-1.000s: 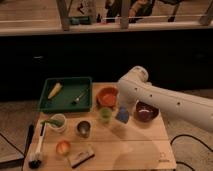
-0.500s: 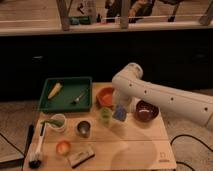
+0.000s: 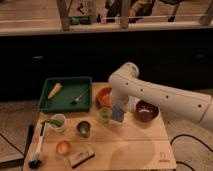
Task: Place sponge in plastic cup
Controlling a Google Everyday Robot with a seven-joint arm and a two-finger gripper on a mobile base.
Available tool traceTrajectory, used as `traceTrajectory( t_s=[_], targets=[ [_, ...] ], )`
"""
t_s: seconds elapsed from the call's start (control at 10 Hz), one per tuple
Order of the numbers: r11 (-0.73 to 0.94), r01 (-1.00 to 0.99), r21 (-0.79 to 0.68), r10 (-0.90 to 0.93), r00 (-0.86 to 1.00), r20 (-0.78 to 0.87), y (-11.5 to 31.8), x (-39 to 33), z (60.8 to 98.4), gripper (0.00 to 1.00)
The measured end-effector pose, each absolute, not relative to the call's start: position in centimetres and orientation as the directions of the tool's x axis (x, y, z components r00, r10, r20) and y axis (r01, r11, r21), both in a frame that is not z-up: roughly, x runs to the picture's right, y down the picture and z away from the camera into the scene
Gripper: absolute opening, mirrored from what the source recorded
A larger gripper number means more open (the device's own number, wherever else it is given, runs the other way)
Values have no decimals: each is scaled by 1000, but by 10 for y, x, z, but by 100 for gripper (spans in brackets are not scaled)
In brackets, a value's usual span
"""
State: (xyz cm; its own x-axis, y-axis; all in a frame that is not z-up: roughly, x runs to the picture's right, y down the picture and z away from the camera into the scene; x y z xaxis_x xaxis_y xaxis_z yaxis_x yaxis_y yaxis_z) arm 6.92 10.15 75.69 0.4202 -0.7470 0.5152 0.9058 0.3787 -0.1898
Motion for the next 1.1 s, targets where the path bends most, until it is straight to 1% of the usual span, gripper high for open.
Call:
traceTrajectory(
  t_s=[0.6, 1.1],
  targets=[
    [274, 948, -163, -770, 318, 552, 110, 37, 759, 0],
    [238, 958, -159, -772, 286, 568, 107, 24, 764, 0]
  ],
)
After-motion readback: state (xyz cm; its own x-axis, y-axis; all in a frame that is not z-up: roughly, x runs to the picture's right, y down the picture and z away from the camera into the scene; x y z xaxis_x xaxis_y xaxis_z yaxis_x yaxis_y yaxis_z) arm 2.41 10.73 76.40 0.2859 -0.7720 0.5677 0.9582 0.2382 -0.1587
